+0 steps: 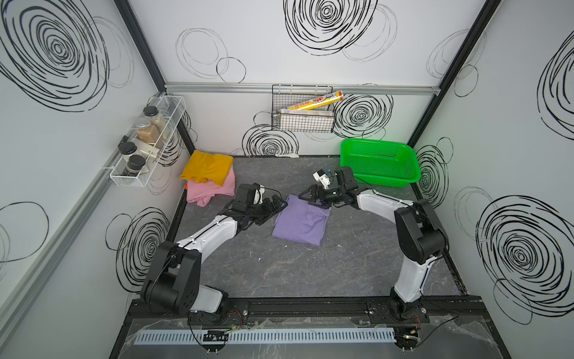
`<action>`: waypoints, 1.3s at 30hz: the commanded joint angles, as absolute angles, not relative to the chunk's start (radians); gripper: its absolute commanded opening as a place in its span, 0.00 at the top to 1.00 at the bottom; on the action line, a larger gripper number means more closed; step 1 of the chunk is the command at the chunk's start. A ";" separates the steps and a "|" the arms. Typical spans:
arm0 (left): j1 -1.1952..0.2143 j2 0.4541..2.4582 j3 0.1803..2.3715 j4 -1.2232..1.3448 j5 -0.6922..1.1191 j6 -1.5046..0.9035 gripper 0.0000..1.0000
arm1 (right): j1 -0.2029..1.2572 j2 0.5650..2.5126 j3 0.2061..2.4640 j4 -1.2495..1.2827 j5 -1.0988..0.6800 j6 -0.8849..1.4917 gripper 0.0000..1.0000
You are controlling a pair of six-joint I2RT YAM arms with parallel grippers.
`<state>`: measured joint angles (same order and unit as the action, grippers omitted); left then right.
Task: Fold and stack t-shirts
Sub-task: Smooth out the T-shirt at the center of the board, then pick up the T-shirt from the center of the board.
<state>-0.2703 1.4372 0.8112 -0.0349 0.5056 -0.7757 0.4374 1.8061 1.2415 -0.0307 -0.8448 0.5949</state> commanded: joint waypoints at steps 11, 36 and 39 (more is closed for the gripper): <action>-0.250 1.592 0.665 0.063 0.428 -0.681 0.01 | 0.443 1.536 1.302 -0.372 -0.730 0.440 0.00; -0.442 2.097 1.006 -0.100 0.758 -0.414 0.68 | 0.442 1.439 1.201 -0.412 -0.723 0.405 0.00; -0.448 2.085 0.985 -0.075 0.796 -0.425 1.00 | 0.442 1.393 1.140 -0.362 -0.725 0.434 0.00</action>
<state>-0.4374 2.0369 1.0351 0.1261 0.7948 -0.4751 0.4400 1.4471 1.1736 -0.4133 -0.7143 0.4099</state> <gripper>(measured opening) 0.124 0.997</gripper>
